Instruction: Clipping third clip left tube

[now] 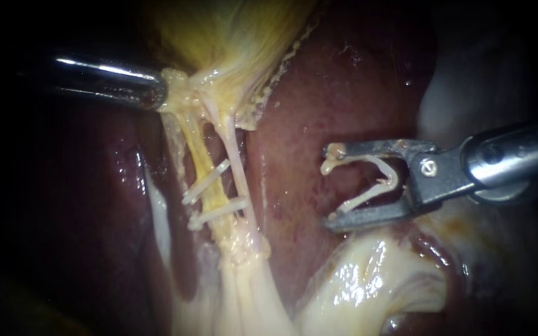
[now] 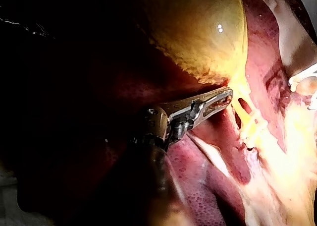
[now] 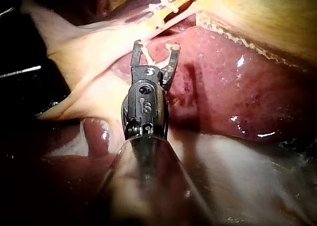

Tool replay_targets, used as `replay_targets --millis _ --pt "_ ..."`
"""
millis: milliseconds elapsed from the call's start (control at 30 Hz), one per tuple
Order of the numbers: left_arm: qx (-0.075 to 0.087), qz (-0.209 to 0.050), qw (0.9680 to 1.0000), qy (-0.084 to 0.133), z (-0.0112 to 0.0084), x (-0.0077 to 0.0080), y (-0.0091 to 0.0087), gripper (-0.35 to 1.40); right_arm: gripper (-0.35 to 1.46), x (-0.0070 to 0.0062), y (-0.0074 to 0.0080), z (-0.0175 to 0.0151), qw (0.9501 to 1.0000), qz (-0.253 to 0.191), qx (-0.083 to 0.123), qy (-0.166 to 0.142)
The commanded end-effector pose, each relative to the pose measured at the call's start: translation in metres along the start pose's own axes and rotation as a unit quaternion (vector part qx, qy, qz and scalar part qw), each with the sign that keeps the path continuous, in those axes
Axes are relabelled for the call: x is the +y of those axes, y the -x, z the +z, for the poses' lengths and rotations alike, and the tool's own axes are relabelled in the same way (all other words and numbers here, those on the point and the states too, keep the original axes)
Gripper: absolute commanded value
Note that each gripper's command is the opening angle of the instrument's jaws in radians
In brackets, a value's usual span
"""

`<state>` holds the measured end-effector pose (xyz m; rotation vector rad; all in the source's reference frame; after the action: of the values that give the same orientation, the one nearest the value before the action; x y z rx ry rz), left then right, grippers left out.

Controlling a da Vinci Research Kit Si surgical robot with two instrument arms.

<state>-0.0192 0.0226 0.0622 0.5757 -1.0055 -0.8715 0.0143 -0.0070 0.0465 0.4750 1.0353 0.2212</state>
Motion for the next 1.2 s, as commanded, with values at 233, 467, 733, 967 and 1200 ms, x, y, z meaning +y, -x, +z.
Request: replay_targets --millis 233,467,733,967,1200 --pt "0.000 0.001 1.0000 0.001 0.0006 -0.0003 -0.0003 -0.35 0.49 0.0010 -0.0015 0.0031 0.9946 0.097 0.032 -0.019" --pt "0.000 0.000 1.0000 0.000 0.0007 -0.0007 -0.0003 -0.35 0.49 0.0023 -0.0022 0.0060 0.9864 0.151 0.051 -0.039" --pt "0.001 0.000 1.0000 -0.002 0.0009 -0.0010 -0.0003 -0.35 0.46 0.0040 -0.0013 0.0083 0.9800 0.181 0.061 -0.057" --pt "0.002 0.000 1.0000 -0.004 0.0010 -0.0012 -0.0004 -0.35 0.47 0.0048 0.0002 0.0097 0.9786 0.189 0.059 -0.056" --pt "0.002 0.000 1.0000 -0.005 0.0011 -0.0013 -0.0004 -0.35 0.48 0.0054 0.0010 0.0109 0.9769 0.195 0.059 -0.063"
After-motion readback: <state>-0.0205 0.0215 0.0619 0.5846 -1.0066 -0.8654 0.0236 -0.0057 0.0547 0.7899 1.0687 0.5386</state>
